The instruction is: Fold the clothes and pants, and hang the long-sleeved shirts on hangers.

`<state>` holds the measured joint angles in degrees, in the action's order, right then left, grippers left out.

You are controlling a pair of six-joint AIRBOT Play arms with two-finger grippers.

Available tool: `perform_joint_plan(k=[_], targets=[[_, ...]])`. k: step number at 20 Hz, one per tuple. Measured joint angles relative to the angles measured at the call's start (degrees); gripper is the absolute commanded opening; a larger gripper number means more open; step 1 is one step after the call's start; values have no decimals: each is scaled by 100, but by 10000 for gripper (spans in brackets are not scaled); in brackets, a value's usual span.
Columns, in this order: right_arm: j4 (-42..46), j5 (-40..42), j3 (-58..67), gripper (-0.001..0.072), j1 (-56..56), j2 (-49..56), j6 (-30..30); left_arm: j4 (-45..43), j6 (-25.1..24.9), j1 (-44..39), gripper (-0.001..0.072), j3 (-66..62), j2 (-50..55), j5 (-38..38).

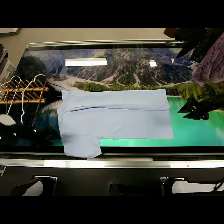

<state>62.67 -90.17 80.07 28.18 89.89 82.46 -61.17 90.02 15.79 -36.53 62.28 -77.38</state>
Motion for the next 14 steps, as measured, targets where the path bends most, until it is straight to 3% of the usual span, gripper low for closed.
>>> perform_joint_plan(k=[5, 14], targets=[[-72, 2, -144, 424, 15, -352, 2, 256, 66, 11, 533, 970, -367, 339], [-111, 2, -175, 401, 15, -752, 50, 1036, 146, 11, 532, 1307, -393, 1073]])
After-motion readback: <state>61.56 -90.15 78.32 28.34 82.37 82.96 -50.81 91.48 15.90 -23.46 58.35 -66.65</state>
